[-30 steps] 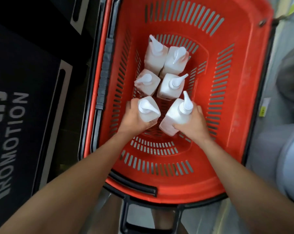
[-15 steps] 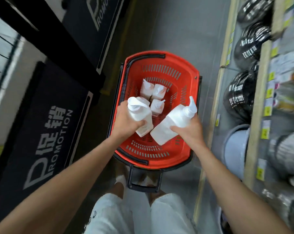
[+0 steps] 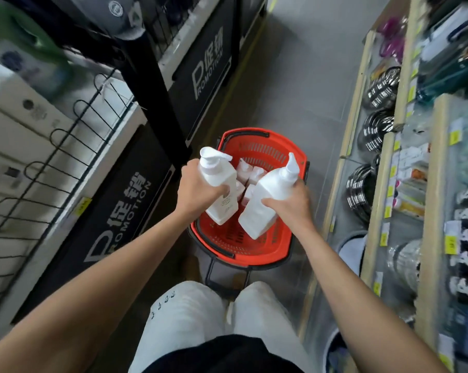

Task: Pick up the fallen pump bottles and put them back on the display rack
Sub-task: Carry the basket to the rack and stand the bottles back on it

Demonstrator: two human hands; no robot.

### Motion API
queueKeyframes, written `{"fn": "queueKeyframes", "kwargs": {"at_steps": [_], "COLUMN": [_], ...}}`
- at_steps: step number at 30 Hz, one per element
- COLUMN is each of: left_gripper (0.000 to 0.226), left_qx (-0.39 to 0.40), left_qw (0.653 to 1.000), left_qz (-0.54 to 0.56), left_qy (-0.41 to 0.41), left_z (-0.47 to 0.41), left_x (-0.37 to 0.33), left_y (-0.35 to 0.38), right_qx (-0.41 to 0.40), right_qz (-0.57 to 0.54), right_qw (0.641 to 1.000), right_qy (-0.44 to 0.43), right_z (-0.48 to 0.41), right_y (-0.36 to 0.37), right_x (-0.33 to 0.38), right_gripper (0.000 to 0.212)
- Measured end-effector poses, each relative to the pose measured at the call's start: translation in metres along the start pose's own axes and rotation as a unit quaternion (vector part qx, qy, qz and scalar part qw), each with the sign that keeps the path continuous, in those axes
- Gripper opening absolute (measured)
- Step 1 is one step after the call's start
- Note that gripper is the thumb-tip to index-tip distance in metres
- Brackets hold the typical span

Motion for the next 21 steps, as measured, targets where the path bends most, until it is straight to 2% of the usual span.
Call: {"fn": "queueKeyframes", "kwargs": {"at_steps": [6, 11, 19, 21], "left_gripper": [0.049, 0.058, 0.044, 0.052], "left_qx": [-0.077, -0.154, -0.246, -0.282], "left_qw": [0.996, 0.985, 0.959, 0.944], "left_qz": [0.052, 0.072, 0.134, 0.161], "left_qy": [-0.006, -0.039, -0.04, -0.057], "left_z": [0.035, 0.048, 0.061, 0.067], "left_x": [-0.009, -0.004, -0.001, 0.003], "left_y": [-0.045, -0.094, -0.184, -0.21], "right_qx": [0.076, 0.096, 0.148, 0.158], "right_qz": [0.024, 0.037, 0.062, 0.062], "right_qw": [0.993, 0.981, 0.945, 0.938], "right_qy": [-0.084, -0.165, -0.285, -0.303], "right_z": [-0.013, -0.027, -0.038, -0.037], "right_y": [0.002, 0.006, 0.029, 0.039], "right_x": [0.049, 0.097, 0.186, 0.209], "right_gripper": [0.074, 0.072, 0.071, 0.072]}}
Point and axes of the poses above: each hand's wrist, its own z-axis away from the middle knuckle, its own y-axis out of the palm, x = y × z, the point moved 6 cm from there along -z, towards the middle knuckle, and after that the axes turned 15 degrees about -y, right-handed, at the moved point
